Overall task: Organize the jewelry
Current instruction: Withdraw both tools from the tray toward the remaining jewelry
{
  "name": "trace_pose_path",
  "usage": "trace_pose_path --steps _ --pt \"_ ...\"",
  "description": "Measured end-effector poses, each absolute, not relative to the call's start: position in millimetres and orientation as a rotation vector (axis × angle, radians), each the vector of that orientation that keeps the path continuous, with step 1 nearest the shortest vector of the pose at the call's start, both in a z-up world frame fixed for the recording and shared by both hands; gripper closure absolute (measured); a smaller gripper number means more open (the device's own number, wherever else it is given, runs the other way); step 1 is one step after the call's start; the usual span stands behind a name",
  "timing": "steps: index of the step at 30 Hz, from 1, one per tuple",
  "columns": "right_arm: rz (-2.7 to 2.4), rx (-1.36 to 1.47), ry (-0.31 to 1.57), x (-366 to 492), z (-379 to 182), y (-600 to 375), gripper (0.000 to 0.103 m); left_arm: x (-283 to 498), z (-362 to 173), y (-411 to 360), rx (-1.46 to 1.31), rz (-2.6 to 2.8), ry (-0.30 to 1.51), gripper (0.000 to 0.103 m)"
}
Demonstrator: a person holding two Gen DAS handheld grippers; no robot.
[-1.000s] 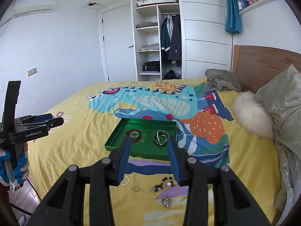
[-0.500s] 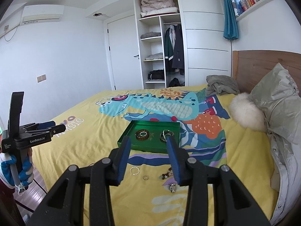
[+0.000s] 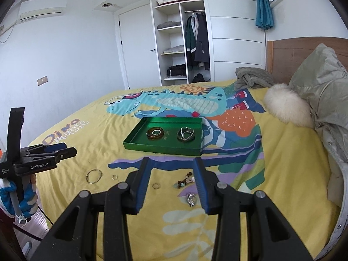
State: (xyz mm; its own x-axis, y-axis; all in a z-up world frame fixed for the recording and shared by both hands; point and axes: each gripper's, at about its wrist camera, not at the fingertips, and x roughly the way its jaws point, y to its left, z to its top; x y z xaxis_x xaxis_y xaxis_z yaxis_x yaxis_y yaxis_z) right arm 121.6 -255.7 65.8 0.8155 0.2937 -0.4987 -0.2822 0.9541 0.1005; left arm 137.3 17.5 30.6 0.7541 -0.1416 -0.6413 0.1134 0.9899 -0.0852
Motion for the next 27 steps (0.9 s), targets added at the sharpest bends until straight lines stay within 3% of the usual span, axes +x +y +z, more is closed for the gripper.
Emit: trace_pose_path --steps 6,11,27 --pt "0.332 0.021 0.607 145.1 12.6 -258.1 0.065 153.9 -12.7 -12.9 -0.005 -0.256 0.738 0.054" --pt "0.363 0.024 0.654 163.6 -25.6 -262.5 0.066 174.5 -49.0 -39.2 0.067 -0.334 0.788 0.064" --pt "0.386 0.014 0.834 220.3 -117.2 -262.2 0.066 243.4 -116.2 -81.0 0.131 -0.46 0.923 0.064"
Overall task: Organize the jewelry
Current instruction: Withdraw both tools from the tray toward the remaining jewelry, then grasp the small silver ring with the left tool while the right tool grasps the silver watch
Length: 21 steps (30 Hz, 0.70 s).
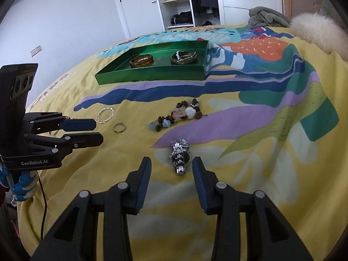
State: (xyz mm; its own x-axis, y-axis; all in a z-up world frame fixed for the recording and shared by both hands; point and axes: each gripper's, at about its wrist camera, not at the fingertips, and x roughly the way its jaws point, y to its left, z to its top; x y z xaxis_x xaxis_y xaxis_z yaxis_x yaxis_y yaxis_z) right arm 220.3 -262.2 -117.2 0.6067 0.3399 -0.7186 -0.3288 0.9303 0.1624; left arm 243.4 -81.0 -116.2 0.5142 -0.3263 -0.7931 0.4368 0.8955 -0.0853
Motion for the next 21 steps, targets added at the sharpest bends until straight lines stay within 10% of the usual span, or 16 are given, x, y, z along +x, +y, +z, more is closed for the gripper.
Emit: trace_pose_path --steps 21 --pt "0.347 0.001 0.872 248.5 -135.0 -258.1 0.079 262.2 -140.1 -103.5 0.227 -0.444 0.935 0.083"
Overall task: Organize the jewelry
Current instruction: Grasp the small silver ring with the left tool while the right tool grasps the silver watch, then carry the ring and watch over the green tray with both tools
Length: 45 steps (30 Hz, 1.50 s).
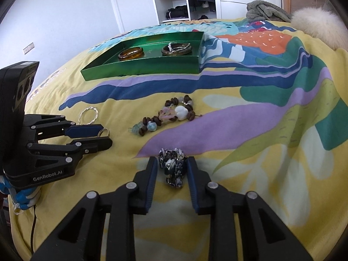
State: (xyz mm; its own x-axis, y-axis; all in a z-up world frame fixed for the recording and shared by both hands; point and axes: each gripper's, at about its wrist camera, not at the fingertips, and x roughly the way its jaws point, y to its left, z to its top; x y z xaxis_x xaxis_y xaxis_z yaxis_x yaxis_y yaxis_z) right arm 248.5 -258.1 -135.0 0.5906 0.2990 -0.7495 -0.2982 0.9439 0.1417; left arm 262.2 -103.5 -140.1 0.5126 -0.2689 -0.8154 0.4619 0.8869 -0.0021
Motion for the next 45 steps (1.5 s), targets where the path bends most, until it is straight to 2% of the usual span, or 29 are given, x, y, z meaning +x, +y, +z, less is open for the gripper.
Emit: trace_pose_path --steps 9,20,45 --pt "0.316 0.013 0.879 246.8 -135.1 -258.8 0.085 260.4 -134.7 -100.7 0.201 -0.445 0.928 0.083" --pt "0.311 0.078 0.839 220.5 -120.4 -266.8 0.085 238.0 -114.1 -103.8 0.197 -0.446 0.895 0.083" --pt "0.298 0.063 0.669 139.4 -33.2 -264.3 0.085 168.0 -23.6 -63.0 0.108 -0.379 0.736 0.083"
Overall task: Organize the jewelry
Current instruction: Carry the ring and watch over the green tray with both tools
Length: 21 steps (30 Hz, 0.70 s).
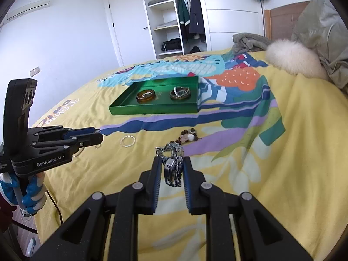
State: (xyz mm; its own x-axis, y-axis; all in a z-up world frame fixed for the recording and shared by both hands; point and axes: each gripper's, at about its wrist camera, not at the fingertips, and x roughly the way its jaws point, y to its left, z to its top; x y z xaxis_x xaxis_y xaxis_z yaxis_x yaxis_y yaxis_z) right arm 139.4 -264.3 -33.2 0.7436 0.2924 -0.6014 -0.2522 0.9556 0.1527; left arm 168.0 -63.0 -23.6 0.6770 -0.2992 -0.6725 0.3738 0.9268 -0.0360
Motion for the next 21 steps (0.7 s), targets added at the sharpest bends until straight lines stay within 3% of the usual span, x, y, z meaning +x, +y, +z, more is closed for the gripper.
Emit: trace_pose_path --steps 21 --pt "0.332 0.018 0.531 122.1 39.9 -236.9 0.085 159.8 41.6 -17.8 0.042 -0.311 0.606 0.083"
